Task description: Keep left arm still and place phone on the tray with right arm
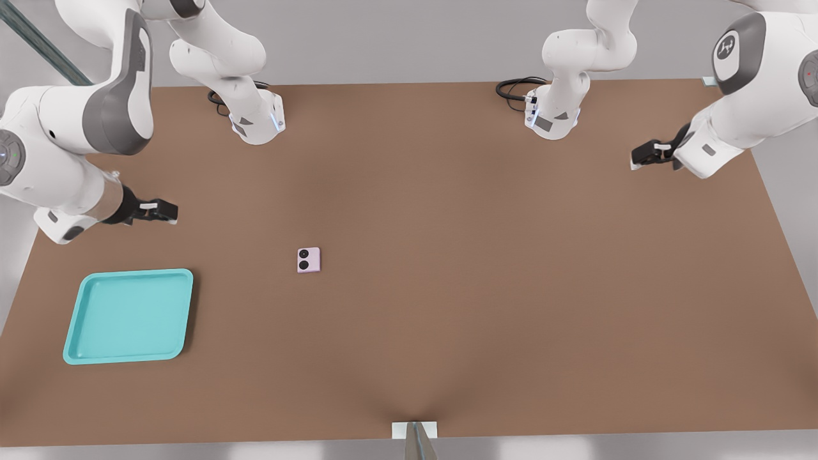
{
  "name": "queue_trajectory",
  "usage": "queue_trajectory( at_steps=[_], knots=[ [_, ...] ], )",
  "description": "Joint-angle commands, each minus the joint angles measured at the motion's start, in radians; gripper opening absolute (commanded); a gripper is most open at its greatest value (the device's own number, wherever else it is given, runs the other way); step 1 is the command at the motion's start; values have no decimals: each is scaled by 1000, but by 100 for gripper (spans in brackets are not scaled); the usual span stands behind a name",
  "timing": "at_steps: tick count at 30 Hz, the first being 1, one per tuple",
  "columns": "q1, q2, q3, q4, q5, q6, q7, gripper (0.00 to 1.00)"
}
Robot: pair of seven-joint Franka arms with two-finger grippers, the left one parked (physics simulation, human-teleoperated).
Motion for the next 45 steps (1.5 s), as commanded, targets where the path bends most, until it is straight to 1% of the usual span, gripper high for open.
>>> queue_trajectory(
  at_steps=[1, 3, 5, 7, 8, 9, 10, 12, 14, 16, 17, 18, 20, 23, 25, 32, 40, 41, 42, 43, 45],
  knots=[
    [-5, -2, 1, -1, -2, 155, 9, 100],
    [-1, 18, 6, 1, 1, 156, 14, 100],
    [-1, 88, 64, -9, 3, 220, 23, 100],
    [16, 194, 126, -16, -3, 331, 30, 100],
    [47, 226, 126, -19, -5, 374, 61, 100],
    [71, 239, 126, -82, -7, 464, 95, 100],
    [90, 233, 127, -188, -13, 581, 139, 100],
    [137, 246, 129, -248, -33, 630, 302, 100],
    [144, 228, 152, -375, -31, 724, 402, 100],
    [137, 227, 187, -480, -28, 842, 553, 100],
    [142, 242, 187, -487, -26, 856, 606, 100],
    [144, 265, 187, -484, -23, 862, 610, 100],
    [144, 311, 213, -486, -8, 917, 656, 100],
    [147, 403, 224, -504, -10, 1032, 661, 100],
    [148, 423, 224, -539, -17, 1095, 653, 100],
    [139, 383, 224, -645, -19, 1100, 659, 100],
    [150, 391, 224, -674, -19, 1103, 655, 100],
    [150, 388, 224, -674, -19, 1101, 650, 95],
    [150, 385, 224, -674, -20, 1100, 646, 81],
    [150, 385, 225, -674, -20, 1100, 646, 75],
    [150, 386, 234, -674, -20, 1100, 644, 74]
  ],
)
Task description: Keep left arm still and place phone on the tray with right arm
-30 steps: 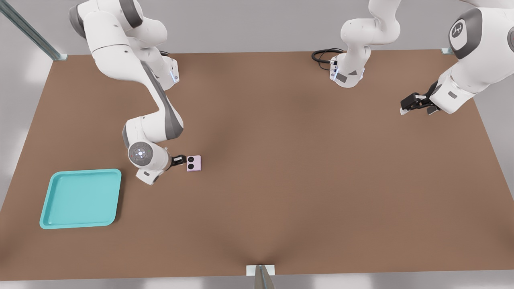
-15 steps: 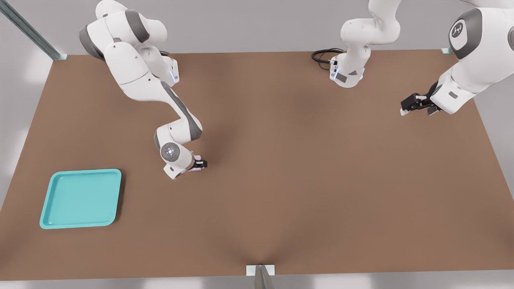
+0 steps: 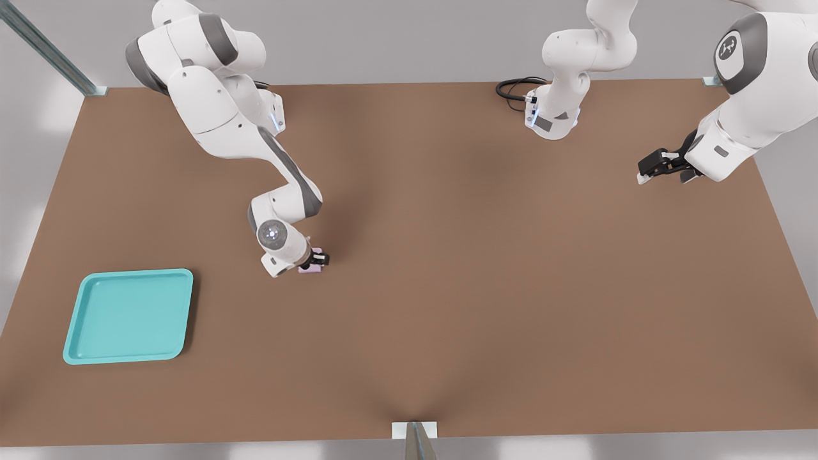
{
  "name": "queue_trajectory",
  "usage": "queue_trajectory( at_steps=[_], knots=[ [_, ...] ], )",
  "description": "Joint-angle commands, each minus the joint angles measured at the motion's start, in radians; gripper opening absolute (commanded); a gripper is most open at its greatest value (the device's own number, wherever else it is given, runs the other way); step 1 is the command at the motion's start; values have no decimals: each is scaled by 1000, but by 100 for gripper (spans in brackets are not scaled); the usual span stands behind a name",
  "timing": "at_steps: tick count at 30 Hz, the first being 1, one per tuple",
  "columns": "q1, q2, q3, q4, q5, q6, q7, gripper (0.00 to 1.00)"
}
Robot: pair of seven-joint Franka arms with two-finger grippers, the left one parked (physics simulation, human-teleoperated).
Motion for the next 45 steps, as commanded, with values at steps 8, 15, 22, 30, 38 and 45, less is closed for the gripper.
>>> queue_trajectory(
  at_steps=[8, 15, 22, 30, 38, 45],
  knots=[
    [-159, -164, 5, 32, -6, -146, -171, 74],
    [-470, -143, -7, 117, -6, -146, -633, 75],
    [-682, 52, -13, 310, -6, -138, -1000, 76],
    [-662, -23, 106, 743, -63, -693, -946, 100],
    [-183, -310, -162, 796, -38, -1017, -561, 100],
    [-119, -414, -240, 717, -6, -1003, -552, 100]
  ],
)
